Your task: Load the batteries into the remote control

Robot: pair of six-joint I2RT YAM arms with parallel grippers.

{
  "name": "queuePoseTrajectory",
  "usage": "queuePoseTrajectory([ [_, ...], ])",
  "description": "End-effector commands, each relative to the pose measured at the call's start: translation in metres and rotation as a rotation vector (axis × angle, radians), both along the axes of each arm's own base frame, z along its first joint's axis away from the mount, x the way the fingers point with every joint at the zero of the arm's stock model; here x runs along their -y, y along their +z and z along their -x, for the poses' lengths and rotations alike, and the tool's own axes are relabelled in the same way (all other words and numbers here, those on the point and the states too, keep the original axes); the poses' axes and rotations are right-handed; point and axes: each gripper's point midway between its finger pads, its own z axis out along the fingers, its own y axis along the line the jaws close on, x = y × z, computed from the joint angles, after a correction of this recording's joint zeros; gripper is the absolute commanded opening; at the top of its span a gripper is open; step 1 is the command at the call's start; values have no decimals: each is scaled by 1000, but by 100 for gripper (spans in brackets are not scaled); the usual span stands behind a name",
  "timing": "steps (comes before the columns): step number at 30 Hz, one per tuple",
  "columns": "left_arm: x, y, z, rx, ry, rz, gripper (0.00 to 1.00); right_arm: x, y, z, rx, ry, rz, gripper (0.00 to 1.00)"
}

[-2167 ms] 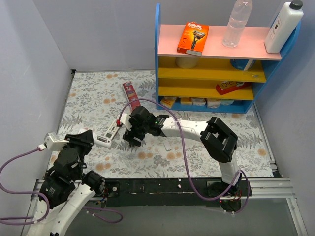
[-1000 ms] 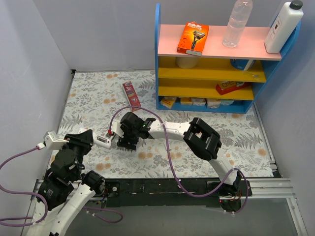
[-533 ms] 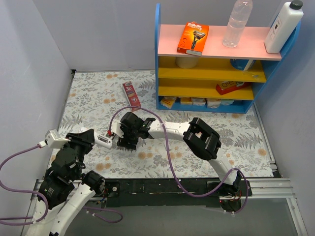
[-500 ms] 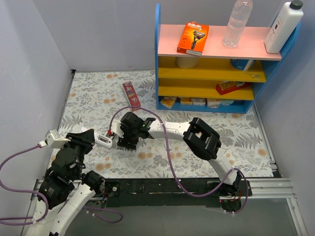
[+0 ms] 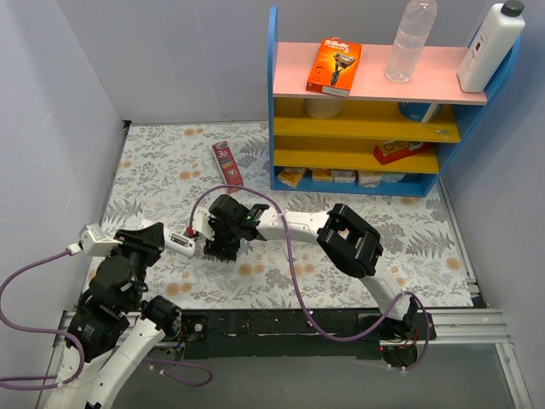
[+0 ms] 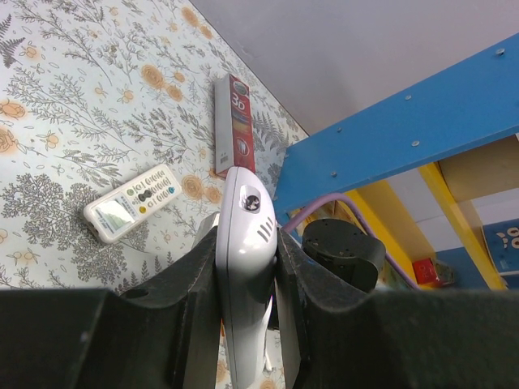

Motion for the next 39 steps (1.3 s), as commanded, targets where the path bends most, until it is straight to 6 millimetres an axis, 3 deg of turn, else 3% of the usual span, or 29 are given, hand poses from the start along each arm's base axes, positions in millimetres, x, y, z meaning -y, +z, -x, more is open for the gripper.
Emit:
queuePoseTrajectory([
  [1, 3, -1, -3, -4, -7, -1, 1, 19, -8, 10, -26, 27, 82, 66],
  [8, 5, -2, -4, -3, -12, 3, 1, 24, -6, 20, -54, 59, 92, 52],
  [13, 6, -1, -4, 2, -16, 4, 1, 25, 7, 31, -83, 103, 64, 41],
  [22, 9, -1, -7, 10, -22, 7, 1, 36, 45, 41, -58, 149, 25, 39],
  [25, 10, -1, -8, 11, -27, 8, 1, 50, 48, 38, -19, 137, 56, 39],
  [33, 13, -4, -10, 13, -39, 11, 1, 104, 21, 24, -1, 85, 175, 38],
  [39, 18, -5, -13, 9, -58, 6, 0, 105, 35, 9, -31, -58, 118, 43],
])
